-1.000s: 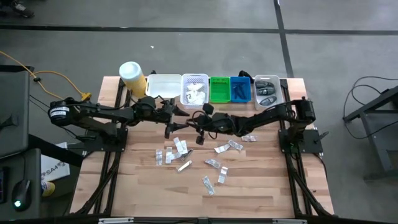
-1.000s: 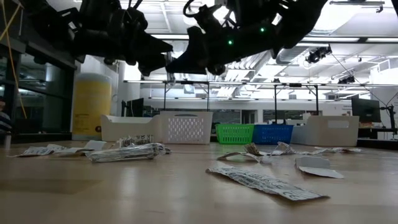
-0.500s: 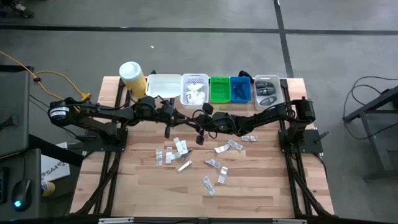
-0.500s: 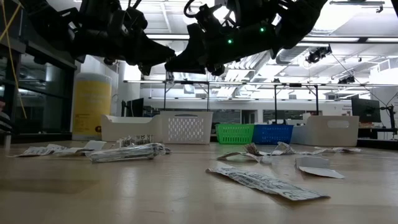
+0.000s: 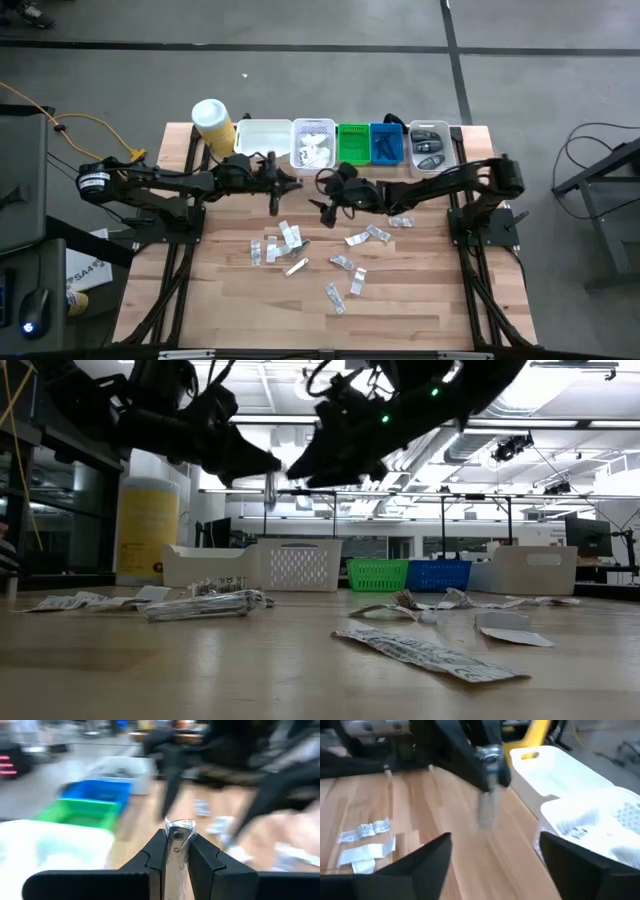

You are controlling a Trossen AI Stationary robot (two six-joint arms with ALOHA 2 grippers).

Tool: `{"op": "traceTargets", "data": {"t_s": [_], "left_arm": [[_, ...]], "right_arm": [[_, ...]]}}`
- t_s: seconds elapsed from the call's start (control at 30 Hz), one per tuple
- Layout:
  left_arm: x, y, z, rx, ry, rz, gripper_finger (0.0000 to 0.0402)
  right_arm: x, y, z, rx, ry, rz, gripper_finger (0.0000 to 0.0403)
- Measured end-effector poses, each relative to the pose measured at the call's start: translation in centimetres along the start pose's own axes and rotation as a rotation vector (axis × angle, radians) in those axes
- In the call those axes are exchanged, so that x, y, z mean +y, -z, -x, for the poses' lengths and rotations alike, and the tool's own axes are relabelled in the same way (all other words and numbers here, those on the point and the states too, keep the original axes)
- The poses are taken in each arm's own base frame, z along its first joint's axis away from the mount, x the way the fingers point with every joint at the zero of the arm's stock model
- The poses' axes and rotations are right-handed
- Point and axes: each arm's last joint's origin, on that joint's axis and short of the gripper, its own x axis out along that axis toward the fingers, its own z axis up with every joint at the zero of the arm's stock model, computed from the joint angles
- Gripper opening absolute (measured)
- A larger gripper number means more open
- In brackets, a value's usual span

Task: Pick & Place Travel size toiletries
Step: Put the silver nail cutter into the left white bin

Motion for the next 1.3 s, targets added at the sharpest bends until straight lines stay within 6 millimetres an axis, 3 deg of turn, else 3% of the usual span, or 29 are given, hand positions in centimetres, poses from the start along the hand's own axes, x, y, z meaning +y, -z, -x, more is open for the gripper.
{"op": "traceTargets", "data": {"t_s": [0.2,0.5,0.7,0.93,1.1,1.3], "left_arm": [[3.4,0.2,0.7,0.021,-0.364,0.006,0.0043],[9.0,1.7,3.0,0.142,-0.703,0.089,0.0043],[11.3,3.2,3.4,0.181,-0.781,0.157,0.0048],[12.0,4.9,2.9,0.248,-0.803,0.194,0.0173],[12.4,3.8,2.3,0.282,-0.797,0.181,0.0223],[12.7,2.4,1.6,0.404,-0.696,0.226,0.0219]], "right_arm": [[-0.2,-1.2,1.7,0.018,0.006,-0.082,0.0348],[-0.1,-1.5,2.1,0.008,0.001,-0.068,0.0332],[-0.1,-1.5,2.1,0.006,0.000,-0.068,0.0318],[0.1,-1.5,2.2,0.005,-0.006,-0.066,0.0310],[0.5,-1.4,2.3,0.009,-0.015,-0.084,0.0309],[2.0,-0.8,3.0,0.042,-0.009,-0.051,0.0309]]}}
